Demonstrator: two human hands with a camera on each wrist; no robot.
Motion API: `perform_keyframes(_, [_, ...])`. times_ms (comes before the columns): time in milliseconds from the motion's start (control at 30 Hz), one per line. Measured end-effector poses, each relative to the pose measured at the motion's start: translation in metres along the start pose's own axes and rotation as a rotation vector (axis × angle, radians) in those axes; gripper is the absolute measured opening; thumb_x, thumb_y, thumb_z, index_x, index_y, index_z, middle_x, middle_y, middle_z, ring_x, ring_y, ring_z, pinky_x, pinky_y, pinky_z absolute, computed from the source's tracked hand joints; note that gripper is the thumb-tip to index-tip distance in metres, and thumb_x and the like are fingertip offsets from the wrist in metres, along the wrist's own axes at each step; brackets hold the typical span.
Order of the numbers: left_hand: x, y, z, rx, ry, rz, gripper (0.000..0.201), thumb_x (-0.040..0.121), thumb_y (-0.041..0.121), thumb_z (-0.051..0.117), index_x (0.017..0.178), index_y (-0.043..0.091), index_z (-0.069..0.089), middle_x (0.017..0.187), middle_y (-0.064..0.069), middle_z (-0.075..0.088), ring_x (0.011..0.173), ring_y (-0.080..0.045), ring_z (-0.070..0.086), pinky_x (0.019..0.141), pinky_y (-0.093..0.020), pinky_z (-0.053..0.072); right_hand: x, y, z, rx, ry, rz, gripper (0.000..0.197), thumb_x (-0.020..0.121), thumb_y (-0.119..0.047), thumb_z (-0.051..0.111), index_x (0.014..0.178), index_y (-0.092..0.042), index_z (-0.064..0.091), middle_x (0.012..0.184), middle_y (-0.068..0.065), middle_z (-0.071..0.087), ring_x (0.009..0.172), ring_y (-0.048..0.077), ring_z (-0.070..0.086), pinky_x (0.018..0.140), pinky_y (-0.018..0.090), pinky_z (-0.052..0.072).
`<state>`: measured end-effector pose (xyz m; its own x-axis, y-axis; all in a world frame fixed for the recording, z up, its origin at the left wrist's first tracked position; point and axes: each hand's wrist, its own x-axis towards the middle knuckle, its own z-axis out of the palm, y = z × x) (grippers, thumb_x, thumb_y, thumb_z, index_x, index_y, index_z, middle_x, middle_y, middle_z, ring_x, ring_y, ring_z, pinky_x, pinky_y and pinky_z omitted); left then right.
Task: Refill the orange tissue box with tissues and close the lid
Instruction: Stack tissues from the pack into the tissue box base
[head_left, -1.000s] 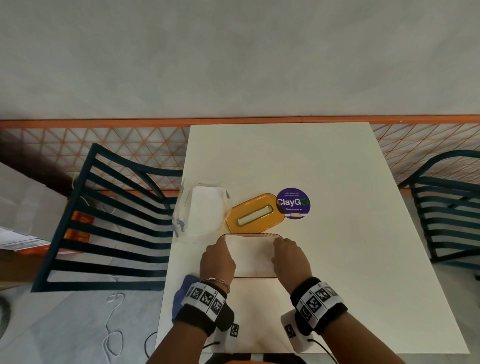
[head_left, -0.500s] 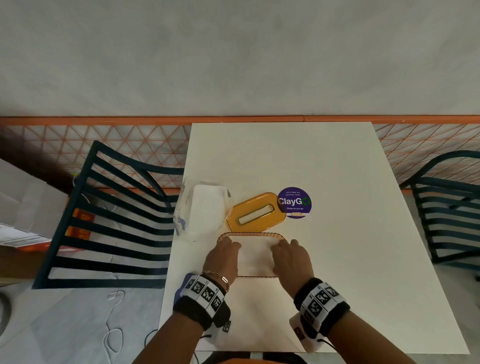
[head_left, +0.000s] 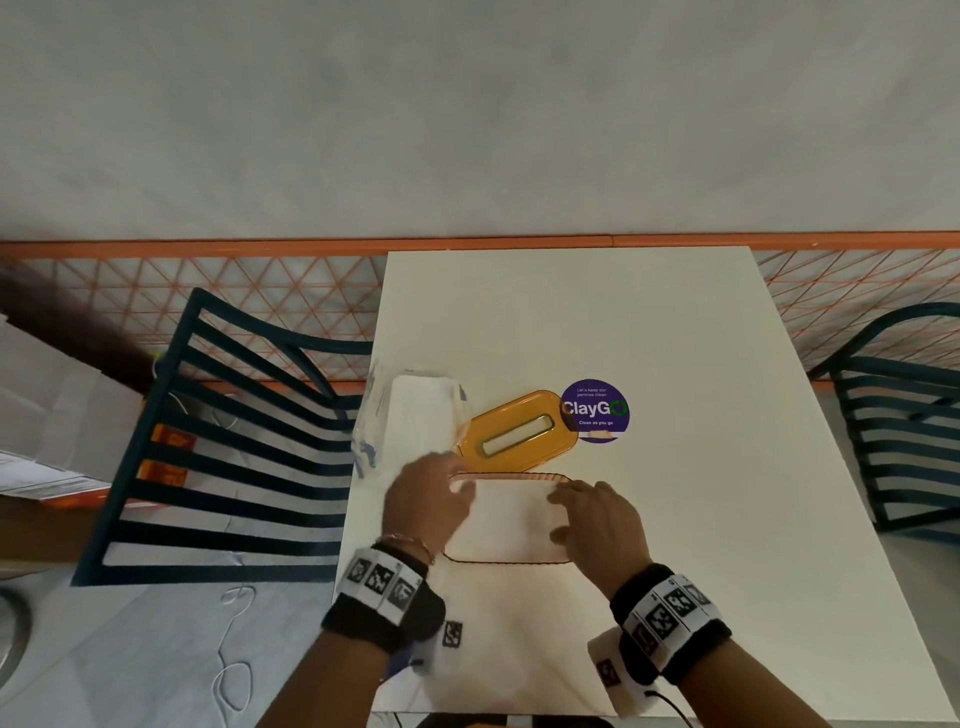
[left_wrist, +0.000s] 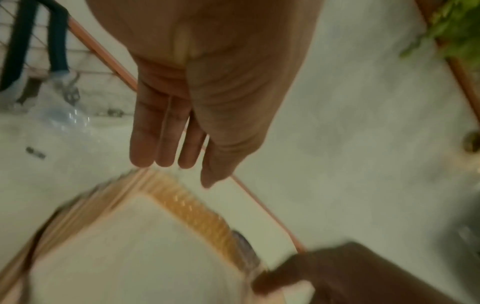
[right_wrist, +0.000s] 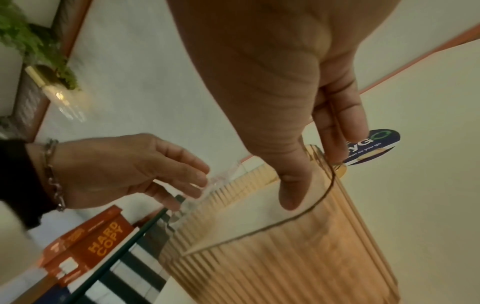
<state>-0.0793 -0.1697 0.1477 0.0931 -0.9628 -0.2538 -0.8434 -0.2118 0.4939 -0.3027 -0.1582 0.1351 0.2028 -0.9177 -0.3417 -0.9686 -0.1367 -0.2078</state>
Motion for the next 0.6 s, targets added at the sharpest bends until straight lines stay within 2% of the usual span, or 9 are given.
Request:
perform_keyframes(67, [0.024,-0.016,-0.014,-0.040,0.138,-0.101,0.026,0.094,0.031,0.067,0.119,0.024,0.070,0.114,0.006,0.074,0.103,-0.013,0.068,0.092,-0.034,0.058,-0.002,0.004,-0.006,0.125,0.070,0.066,0.039,0.089,-0.028,0.075,0.127,-0.029,0.067,0.126,-0.011,0.066,0.100,0.014,0.064,0.080,0.025,0.053])
perform_keyframes(133, [0.052,-0.037,-0.021,-0.046,0.167,-0.232,0.034,0.093,0.032,0.069,0.124,0.019,0.069,0.120,0.000,0.073,0.110,-0.019,0.067,0.096,-0.039,0.057,-0.002,0.009,-0.008,0.273,0.129,0.142,0.034,0.086,-0.022,0.077,0.119,-0.026,0.070,0.117,-0.007,0.069,0.090,0.014,0.068,0.077,0.024,0.055])
perform_keyframes(200, [0.075,-0.054,-0.019,-0.035,0.077,-0.359,0.052,0.090,0.039,0.072,0.135,0.015,0.062,0.134,-0.008,0.066,0.125,-0.027,0.060,0.105,-0.044,0.051,0.000,0.015,-0.005,0.406,0.132,0.214,0.033,0.084,-0.019,0.079,0.116,-0.025,0.071,0.112,-0.005,0.070,0.086,0.015,0.068,0.080,0.029,0.058])
perform_keyframes(267, [0.087,-0.061,-0.012,0.031,-0.038,-0.414,0.072,0.086,0.046,0.076,0.145,0.013,0.051,0.146,-0.012,0.056,0.135,-0.031,0.052,0.111,-0.045,0.046,0.003,0.021,0.000,0.496,0.087,0.276,0.032,0.085,-0.018,0.078,0.116,-0.023,0.071,0.107,-0.005,0.072,0.087,0.013,0.068,0.083,0.031,0.059])
perform_keyframes(367, [0.097,-0.063,0.001,0.125,-0.101,-0.438,0.086,0.081,0.049,0.080,0.150,0.013,0.042,0.150,-0.012,0.049,0.139,-0.034,0.046,0.112,-0.046,0.042,0.006,0.032,0.007,0.555,0.067,0.289,0.030,0.085,-0.015,0.078,0.114,-0.020,0.072,0.096,-0.006,0.073,0.080,0.007,0.066,0.069,0.016,0.052])
perform_keyframes(400, [0.099,-0.064,0.005,0.133,-0.092,-0.450,0.088,0.079,0.048,0.082,0.149,0.013,0.043,0.149,-0.012,0.050,0.139,-0.035,0.046,0.111,-0.047,0.042,0.006,0.034,0.007,0.571,0.064,0.286,0.029,0.085,-0.014,0.078,0.112,-0.019,0.073,0.093,-0.007,0.073,0.077,0.005,0.065,0.066,0.015,0.051])
perform_keyframes(500, [0.105,-0.068,0.011,0.122,-0.044,-0.500,0.092,0.071,0.048,0.088,0.145,0.012,0.046,0.146,-0.012,0.052,0.136,-0.036,0.048,0.109,-0.051,0.046,0.007,0.038,0.008,0.649,0.034,0.300,0.025,0.084,-0.010,0.078,0.108,-0.018,0.074,0.090,-0.005,0.073,0.073,0.011,0.069,0.072,0.032,0.062])
perform_keyframes(533, [0.105,-0.068,0.012,0.126,-0.032,-0.511,0.094,0.069,0.047,0.089,0.144,0.011,0.046,0.146,-0.012,0.052,0.136,-0.037,0.048,0.109,-0.052,0.046,0.007,0.038,0.007,0.672,0.024,0.309,0.025,0.084,-0.009,0.078,0.108,-0.018,0.074,0.090,-0.004,0.074,0.073,0.014,0.070,0.072,0.035,0.063])
perform_keyframes(600, [0.106,-0.066,0.013,0.131,0.001,-0.523,0.096,0.068,0.044,0.091,0.144,0.011,0.044,0.146,-0.013,0.051,0.137,-0.037,0.048,0.109,-0.054,0.046,0.008,0.039,0.006,0.688,0.012,0.312,0.025,0.085,-0.010,0.078,0.108,-0.017,0.075,0.090,-0.003,0.074,0.070,0.017,0.072,0.068,0.033,0.063])
